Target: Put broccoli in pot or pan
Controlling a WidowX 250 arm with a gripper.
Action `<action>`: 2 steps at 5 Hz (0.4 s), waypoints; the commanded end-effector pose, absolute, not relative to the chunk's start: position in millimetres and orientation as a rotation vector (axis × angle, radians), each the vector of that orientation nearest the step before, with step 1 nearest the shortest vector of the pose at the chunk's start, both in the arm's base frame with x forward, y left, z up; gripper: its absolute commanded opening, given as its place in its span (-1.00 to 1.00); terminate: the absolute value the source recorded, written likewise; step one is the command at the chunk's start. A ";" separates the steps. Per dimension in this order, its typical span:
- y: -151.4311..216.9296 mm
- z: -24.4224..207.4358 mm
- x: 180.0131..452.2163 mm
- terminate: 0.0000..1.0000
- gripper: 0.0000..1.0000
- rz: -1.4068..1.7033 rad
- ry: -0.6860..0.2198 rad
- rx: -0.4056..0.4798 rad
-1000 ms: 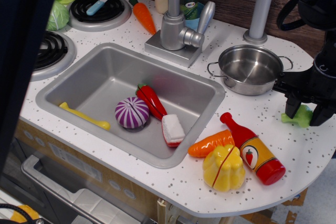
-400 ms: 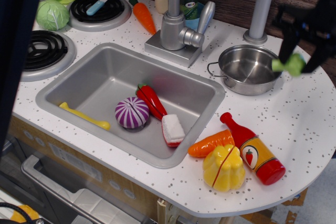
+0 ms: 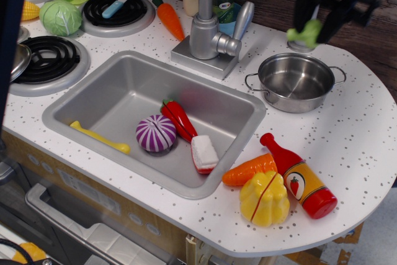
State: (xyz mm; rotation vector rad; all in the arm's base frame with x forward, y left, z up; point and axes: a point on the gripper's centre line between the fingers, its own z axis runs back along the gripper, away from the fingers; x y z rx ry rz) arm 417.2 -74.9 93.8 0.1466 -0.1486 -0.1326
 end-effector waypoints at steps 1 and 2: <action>-70.7 102.0 424.2 -1.00 1.00 -0.168 -0.271 0.105; -76.7 96.6 421.2 -1.00 1.00 -0.178 -0.301 0.085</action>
